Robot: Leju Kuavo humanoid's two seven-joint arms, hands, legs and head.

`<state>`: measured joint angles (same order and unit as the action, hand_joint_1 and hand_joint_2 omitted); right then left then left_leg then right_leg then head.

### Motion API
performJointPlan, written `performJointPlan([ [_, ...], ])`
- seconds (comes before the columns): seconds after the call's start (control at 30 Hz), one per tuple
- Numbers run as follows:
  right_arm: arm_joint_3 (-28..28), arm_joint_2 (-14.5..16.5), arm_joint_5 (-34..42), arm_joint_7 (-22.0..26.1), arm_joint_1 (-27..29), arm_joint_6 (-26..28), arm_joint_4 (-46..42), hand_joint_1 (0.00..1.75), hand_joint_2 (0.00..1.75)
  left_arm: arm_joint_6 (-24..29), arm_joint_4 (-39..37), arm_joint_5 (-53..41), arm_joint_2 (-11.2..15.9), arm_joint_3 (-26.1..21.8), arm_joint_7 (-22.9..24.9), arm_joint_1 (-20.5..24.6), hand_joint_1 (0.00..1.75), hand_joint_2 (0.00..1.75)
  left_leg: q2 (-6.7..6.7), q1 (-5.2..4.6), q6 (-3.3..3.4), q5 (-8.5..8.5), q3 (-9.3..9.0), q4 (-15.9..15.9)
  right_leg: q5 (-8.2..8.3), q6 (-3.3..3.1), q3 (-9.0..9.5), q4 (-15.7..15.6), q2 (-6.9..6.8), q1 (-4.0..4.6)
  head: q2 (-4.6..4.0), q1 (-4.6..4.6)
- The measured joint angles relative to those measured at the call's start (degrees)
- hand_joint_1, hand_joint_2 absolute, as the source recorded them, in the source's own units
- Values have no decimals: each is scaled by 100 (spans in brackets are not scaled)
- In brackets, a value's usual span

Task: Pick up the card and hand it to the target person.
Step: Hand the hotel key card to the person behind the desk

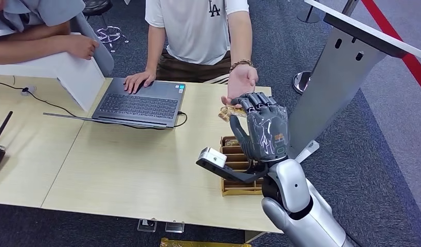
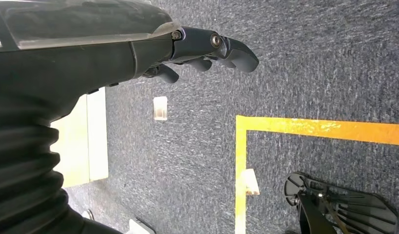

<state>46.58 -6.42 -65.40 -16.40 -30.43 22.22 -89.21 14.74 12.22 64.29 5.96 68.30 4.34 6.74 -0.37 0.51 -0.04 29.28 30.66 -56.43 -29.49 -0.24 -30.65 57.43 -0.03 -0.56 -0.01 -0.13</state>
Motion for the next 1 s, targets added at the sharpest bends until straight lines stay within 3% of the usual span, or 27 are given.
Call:
performJointPlan([
  [0.1, -5, 27, 346, 93, 6, 43, 71, 0, 175, -1, 0, 38, 1, 0, 14, 0, 0, 0, 0, 0, 0, 0, -1, 0, 0, 0, 0, 0, 0, 0, -1, 2],
  [0.23, -102, 29, 1557, 386, 84, 49, 98, 0, 175, -5, 0, 69, 1, 0, -3, -5, 0, 0, 1, 0, 0, 0, -3, 0, 0, 0, 0, -1, 0, 0, 0, 7],
  [0.4, -337, -8, 3456, 904, 314, -21, 91, 0, 175, -20, 0, 116, 2, -1, -18, -9, 0, 0, 0, 0, 0, 0, -5, 0, 0, 0, 0, -1, 0, 0, -1, 7],
  [0.63, -784, -243, 6230, 1588, 881, -531, -49, 0, 175, 3, 0, 191, 4, -3, -1, -19, 0, 0, 0, 0, 0, 1, -2, 0, 0, 0, -3, -2, 0, 0, -1, 3],
  [0.77, -1068, -427, 6943, 1733, 1264, -666, -222, 0, 175, 28, 0, 237, 5, -7, 15, -23, 0, 0, 1, 0, 0, 1, -3, 0, 0, 0, -4, -4, 0, 0, 0, 2],
  [1.0, -1549, -735, 7270, 1729, 1953, -731, -623, 0, 175, 63, 0, 254, 10, -19, 22, -30, 0, 0, 1, 0, 0, 1, -2, 0, 0, 0, -3, -4, 0, 0, 1, 4],
])
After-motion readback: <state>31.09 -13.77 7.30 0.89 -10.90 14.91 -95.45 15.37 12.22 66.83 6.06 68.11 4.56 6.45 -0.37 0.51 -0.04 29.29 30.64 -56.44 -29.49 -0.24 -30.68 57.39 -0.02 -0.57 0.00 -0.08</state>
